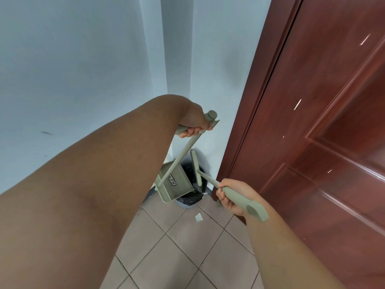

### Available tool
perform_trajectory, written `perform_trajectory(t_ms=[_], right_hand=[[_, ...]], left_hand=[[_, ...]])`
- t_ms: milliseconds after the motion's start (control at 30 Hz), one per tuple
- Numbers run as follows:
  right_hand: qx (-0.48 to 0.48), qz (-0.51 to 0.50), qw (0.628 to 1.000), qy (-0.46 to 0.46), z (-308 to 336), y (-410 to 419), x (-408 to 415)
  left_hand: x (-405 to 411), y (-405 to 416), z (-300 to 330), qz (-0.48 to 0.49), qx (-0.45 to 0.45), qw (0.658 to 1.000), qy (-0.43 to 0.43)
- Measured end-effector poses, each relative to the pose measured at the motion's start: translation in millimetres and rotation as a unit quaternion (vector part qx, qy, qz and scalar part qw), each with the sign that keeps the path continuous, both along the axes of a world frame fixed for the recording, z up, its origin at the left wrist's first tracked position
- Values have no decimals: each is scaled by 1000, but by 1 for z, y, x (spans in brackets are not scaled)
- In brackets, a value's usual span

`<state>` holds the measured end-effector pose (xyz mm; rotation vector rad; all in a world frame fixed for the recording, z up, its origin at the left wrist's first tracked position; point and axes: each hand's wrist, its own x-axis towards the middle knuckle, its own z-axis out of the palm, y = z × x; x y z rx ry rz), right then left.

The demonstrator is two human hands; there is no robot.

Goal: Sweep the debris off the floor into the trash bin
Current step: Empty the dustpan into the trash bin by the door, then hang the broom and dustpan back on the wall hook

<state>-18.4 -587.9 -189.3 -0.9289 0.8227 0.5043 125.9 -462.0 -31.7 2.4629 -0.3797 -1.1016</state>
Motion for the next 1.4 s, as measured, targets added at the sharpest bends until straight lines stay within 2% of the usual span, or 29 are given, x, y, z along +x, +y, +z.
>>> perform_trajectory(t_ms=[67, 400, 633, 900, 1133, 1400], right_hand=[[-18, 5, 1000, -7, 5, -2, 2], [28, -27, 999, -26, 42, 21, 40], [7, -57, 996, -74, 82, 29, 82], [14, -42, 995, -85, 115, 32, 117], [23, -40, 994, -102, 139, 31, 140], [-28, -20, 989, -141, 189, 42, 159]], left_hand=[[0, 2, 2, 3, -4, 1000, -3], [0, 16, 8, 7, -21, 1000, -15], [8, 38, 13, 9, -37, 998, -52], [20, 50, 22, 13, -38, 993, -110], [27, 61, 36, -12, 8, 981, -194], [27, 77, 68, -37, 88, 950, -296]])
